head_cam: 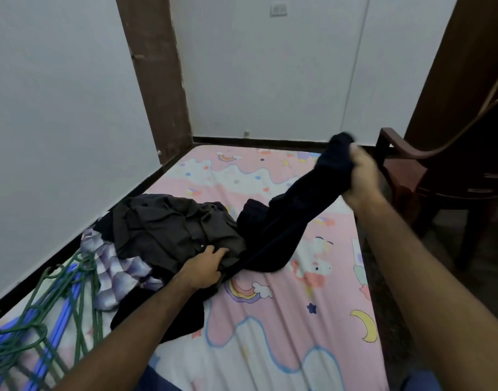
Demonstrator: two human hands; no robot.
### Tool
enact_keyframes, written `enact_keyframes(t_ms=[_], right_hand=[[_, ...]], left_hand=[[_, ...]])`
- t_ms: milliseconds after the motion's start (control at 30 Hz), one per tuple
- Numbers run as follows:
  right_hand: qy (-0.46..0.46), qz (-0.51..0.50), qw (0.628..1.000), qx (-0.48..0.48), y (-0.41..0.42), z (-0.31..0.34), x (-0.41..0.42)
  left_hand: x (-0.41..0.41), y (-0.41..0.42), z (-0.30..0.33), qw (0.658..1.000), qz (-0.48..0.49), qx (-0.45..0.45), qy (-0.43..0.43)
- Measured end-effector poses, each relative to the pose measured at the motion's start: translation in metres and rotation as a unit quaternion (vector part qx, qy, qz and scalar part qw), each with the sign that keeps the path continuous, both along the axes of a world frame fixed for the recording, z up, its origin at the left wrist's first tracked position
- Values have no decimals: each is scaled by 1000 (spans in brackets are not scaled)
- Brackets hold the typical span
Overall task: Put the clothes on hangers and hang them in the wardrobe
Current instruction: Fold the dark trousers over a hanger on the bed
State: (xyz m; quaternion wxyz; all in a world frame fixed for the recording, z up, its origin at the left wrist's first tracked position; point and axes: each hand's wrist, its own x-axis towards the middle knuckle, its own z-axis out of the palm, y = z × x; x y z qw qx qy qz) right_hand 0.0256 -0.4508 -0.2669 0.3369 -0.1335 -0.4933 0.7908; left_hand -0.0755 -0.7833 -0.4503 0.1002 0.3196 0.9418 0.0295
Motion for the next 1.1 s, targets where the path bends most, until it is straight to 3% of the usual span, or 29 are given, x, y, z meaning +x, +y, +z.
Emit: enact_keyframes(t_ms=[33,67,133,167,200,267,300,400,500,533,600,667,700,733,833,867,900,933,967,1100], right_hand=[[-105,-28,986,128,-3,-19,-6],[-221,-34,937,270,-8,-40,-10],[-390,-26,754,528,-19,-89,-7],[-404,-37,662,630,-30,-110,-1],[-358,-26,607,709,-49,-127,5],[-253,85,535,801,-80,-163,6],[-255,155,497,815,-96,-178,5],[-392,282,433,761,-132,-224,0],[-395,243,404,788,-144,-247,-3],[-371,235,405,802,-143,-249,-2],[-325,260,443,794,-139,-245,5],[-314,352,475,743,-135,-228,16],[-308,404,471,721,-131,-217,24],[-309,457,444,706,-124,-205,31],[-409,564,264,667,-98,-175,59],[-441,566,222,660,-87,-169,67],[-457,560,209,659,-76,-163,72],[-457,551,223,661,-65,-159,74],[-451,549,265,652,-58,-154,75],[-389,501,518,574,-62,-155,43]], left_hand=[[3,2,-1,1000,-17,-22,9],[7,4,-3,998,-33,-45,23],[14,8,-9,992,-52,-84,80],[15,9,-12,985,-68,-94,125],[16,8,-14,975,-95,-102,172],[12,4,-20,954,-149,-130,227],[11,2,-22,949,-166,-144,227],[10,-2,-33,951,-183,-168,183],[11,-8,-39,957,-171,-172,160],[12,-11,-39,955,-168,-179,167],[13,-17,-39,951,-159,-197,178],[9,-21,-37,947,-153,-207,193],[6,-22,-35,945,-154,-207,201],[4,-22,-33,943,-157,-209,206],[-3,-22,-28,940,-165,-224,199],[-2,-22,-29,941,-163,-223,196],[-1,-21,-29,943,-160,-219,194],[-1,-20,-30,946,-156,-211,187],[0,-19,-31,951,-153,-202,179],[4,-16,-32,958,-152,-165,180]])
